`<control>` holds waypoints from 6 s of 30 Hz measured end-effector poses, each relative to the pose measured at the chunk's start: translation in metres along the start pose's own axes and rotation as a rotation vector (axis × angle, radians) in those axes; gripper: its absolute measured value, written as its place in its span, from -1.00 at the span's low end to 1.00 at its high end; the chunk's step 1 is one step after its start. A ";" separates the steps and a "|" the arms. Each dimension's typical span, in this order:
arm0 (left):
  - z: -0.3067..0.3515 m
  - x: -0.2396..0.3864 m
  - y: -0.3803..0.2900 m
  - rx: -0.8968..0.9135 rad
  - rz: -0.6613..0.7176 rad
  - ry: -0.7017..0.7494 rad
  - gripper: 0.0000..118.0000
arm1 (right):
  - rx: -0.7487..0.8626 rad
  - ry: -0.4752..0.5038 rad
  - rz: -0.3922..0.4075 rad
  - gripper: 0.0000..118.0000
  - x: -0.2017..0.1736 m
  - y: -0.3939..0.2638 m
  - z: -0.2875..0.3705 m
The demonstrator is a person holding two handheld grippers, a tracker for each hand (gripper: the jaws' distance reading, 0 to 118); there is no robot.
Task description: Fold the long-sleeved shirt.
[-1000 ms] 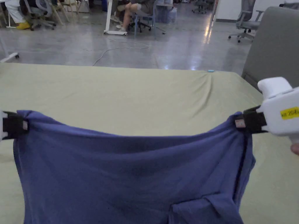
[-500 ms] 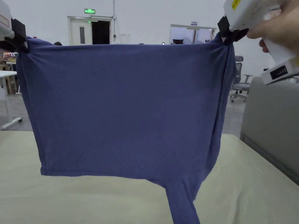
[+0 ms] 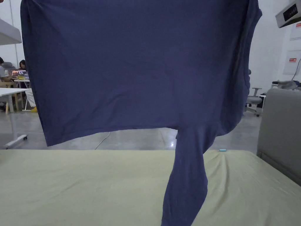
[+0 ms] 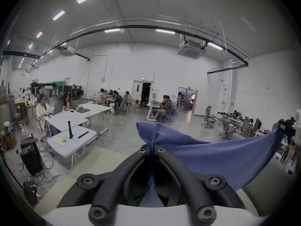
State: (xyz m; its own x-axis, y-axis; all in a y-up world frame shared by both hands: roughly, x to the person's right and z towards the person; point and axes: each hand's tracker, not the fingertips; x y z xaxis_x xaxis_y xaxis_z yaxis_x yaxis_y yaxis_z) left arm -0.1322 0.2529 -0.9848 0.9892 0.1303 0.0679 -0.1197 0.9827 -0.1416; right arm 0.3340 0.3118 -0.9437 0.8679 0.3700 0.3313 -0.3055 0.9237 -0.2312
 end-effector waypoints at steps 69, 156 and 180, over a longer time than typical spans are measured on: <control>0.293 -0.115 -0.607 -0.988 0.121 0.362 0.67 | -0.755 0.582 0.103 0.86 -0.101 -0.618 0.343; 0.375 -0.046 -0.522 -0.637 -0.016 0.028 -1.00 | -0.772 0.631 -0.369 -1.00 -0.135 -0.611 0.334; 0.046 -0.082 -0.643 -0.818 -0.273 0.013 -1.00 | -0.933 0.542 -0.136 -1.00 -0.147 -0.646 0.236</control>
State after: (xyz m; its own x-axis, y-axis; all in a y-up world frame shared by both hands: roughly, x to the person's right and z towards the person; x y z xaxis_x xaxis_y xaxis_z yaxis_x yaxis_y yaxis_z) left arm -0.1401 -0.3830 -0.8536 0.9759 -0.1027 0.1923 0.2161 0.5746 -0.7894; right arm 0.3115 -0.3161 -0.6271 0.9993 -0.0342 0.0119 0.0255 0.4295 -0.9027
